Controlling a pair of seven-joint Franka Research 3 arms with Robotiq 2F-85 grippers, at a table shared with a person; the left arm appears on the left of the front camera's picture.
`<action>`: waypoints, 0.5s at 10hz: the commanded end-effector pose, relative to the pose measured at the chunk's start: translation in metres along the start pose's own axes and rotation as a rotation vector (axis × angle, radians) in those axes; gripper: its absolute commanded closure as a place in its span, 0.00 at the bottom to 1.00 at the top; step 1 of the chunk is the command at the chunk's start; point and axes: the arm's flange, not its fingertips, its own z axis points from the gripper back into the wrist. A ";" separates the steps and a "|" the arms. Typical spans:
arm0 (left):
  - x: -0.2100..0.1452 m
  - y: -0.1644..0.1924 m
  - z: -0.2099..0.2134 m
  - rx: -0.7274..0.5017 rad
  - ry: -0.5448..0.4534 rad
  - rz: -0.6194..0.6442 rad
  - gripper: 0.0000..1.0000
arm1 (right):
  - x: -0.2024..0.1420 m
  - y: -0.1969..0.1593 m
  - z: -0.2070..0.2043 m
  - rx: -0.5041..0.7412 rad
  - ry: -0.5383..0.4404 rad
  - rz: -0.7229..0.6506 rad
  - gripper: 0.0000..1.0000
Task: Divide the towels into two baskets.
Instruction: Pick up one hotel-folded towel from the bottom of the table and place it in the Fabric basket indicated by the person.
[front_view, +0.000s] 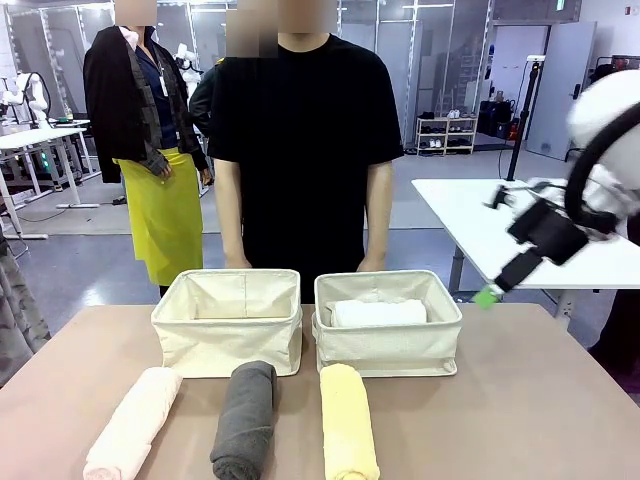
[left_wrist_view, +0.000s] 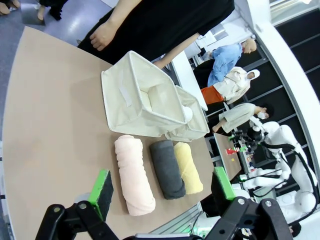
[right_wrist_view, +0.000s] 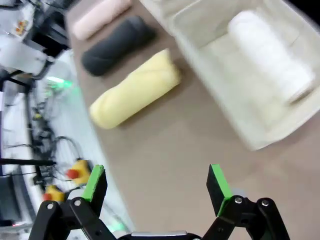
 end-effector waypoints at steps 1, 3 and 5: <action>0.001 0.000 0.002 -0.017 -0.012 -0.005 0.00 | -0.055 -0.009 0.032 0.175 -0.144 -0.142 0.00; 0.001 0.000 0.002 -0.017 -0.012 -0.005 0.00 | -0.137 -0.014 0.066 0.289 -0.325 -0.216 0.00; 0.001 0.000 0.002 -0.017 -0.012 -0.005 0.00 | -0.236 -0.022 0.083 0.324 -0.502 -0.335 0.00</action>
